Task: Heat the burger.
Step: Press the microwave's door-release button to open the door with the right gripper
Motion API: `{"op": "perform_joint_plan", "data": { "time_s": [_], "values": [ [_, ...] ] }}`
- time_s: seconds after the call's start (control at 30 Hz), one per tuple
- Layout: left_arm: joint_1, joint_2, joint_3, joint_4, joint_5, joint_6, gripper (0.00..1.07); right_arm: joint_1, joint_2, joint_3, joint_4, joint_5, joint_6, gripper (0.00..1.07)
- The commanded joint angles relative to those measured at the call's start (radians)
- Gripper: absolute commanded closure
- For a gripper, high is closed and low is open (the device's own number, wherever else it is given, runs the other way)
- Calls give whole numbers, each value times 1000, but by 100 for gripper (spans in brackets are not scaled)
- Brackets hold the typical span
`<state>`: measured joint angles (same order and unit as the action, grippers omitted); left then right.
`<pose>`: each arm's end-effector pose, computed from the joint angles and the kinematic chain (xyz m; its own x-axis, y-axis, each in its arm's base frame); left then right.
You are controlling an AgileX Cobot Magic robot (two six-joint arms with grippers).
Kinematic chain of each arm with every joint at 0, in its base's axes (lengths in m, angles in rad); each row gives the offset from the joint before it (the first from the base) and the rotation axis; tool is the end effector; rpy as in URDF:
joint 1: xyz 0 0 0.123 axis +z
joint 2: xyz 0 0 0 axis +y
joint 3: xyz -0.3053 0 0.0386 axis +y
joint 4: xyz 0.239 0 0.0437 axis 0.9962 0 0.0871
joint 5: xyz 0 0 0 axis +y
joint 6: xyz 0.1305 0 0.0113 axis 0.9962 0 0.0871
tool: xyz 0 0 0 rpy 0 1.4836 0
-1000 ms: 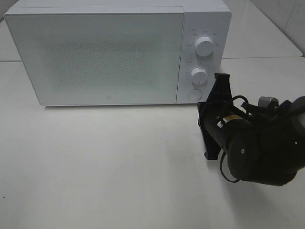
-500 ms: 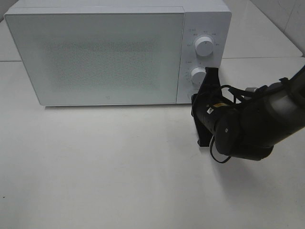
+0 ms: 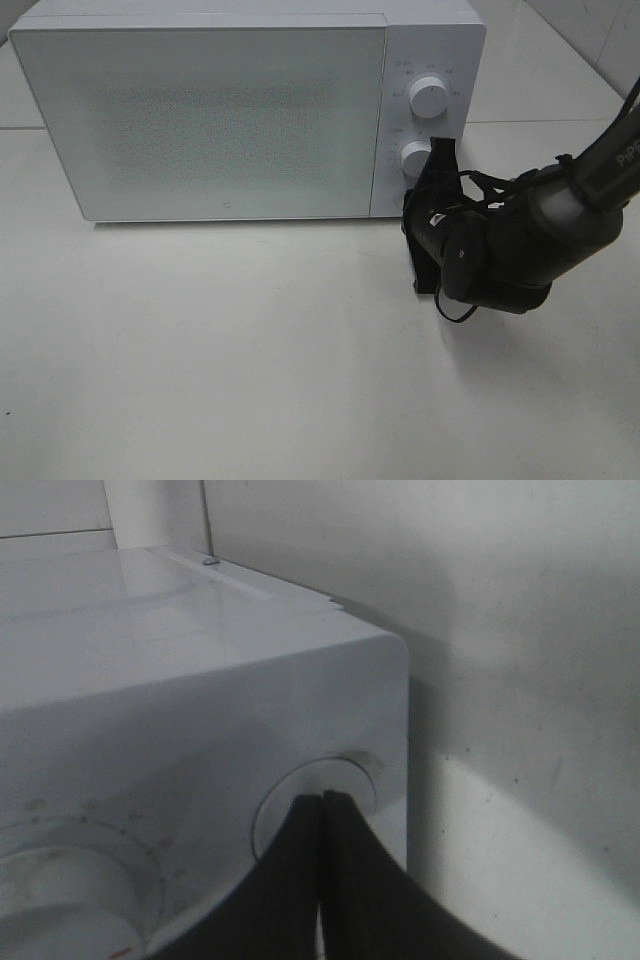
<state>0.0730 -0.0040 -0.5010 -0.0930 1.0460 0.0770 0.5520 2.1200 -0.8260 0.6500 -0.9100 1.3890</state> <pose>0.0008 -0.0105 0.2571 -0.4354 -0.0016 -0.9003 0.0126 0.9999 -0.0078 0.3778 0.1592 0.0994 0.0008 0.9989 0.0471 0.3501 -0.0444 0.9357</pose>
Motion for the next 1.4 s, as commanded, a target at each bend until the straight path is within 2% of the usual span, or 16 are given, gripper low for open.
{"op": "perform_joint_plan", "data": {
  "time_s": [0.03,0.47,0.6,0.77,0.9,1.07,1.4],
  "values": [
    [1,-21,4,1,-7,-7,9,-4,9,-16,-16,5,0,107],
    [1,-21,4,1,-7,-7,9,-4,35,-66,1,-34,-21,107],
    [1,-21,4,1,-7,-7,9,-4,35,-74,40,-126,-64,107],
    [1,-21,4,1,-7,-7,9,-4,35,-121,51,-135,-86,107],
    [1,-21,4,1,-7,-7,9,-4,36,-165,118,-206,-152,107],
    [1,-21,4,1,-7,-7,9,-4,66,-224,117,-210,-162,107],
    [1,-21,4,1,-7,-7,9,-4,70,-228,118,-205,-159,107]
  ]
}}
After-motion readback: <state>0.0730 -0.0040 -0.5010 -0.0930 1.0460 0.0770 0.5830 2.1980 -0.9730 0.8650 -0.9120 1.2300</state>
